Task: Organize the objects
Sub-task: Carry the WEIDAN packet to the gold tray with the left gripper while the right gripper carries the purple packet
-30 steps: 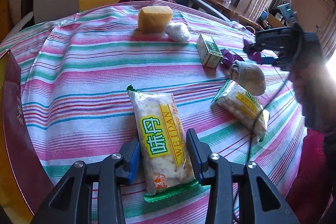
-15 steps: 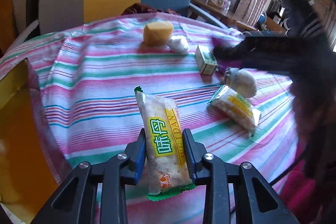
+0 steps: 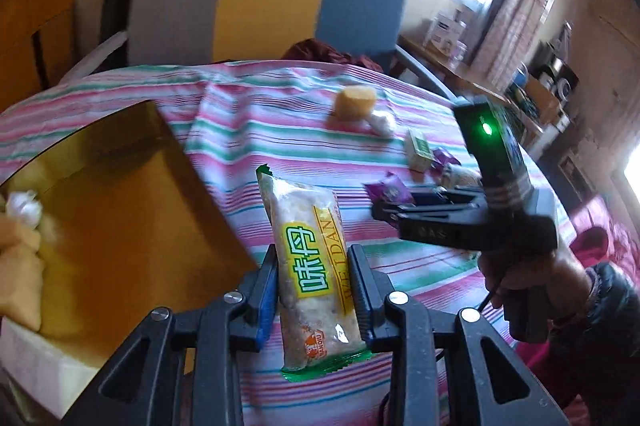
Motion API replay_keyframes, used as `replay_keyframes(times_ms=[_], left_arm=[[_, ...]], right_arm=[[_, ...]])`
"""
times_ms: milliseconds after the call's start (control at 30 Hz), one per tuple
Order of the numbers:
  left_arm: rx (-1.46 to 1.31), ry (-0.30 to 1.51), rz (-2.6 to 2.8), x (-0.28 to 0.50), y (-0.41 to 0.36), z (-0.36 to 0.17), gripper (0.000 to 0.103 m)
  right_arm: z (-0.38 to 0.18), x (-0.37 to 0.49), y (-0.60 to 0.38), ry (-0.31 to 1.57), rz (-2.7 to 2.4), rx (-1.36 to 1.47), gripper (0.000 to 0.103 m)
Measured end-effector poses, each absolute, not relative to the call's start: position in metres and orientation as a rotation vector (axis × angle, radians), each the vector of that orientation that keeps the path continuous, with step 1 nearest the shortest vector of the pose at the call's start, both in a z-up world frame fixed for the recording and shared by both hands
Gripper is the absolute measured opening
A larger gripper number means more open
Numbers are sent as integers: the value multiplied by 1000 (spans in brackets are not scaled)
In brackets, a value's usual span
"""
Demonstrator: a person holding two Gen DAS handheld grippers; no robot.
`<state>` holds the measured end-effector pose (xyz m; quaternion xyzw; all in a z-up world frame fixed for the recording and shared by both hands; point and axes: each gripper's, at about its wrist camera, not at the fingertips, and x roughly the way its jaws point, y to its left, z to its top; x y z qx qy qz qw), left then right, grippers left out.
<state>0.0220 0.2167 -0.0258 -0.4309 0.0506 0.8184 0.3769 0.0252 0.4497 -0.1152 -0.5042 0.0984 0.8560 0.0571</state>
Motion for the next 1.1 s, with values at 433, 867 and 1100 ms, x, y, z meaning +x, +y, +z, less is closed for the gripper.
replay_keyframes(times_ms=[433, 867, 1100], left_arm=[[-1394, -144, 2317, -121, 108, -39, 32], [-1592, -87, 2439, -204, 82, -90, 36], [-1473, -43, 2489, -183, 78, -57, 39]], right_arm=[[-113, 24, 444, 262, 2599, -1536, 47], [-118, 20, 441, 252, 2596, -1561, 47], [-119, 19, 442, 240, 2591, -1565, 47]])
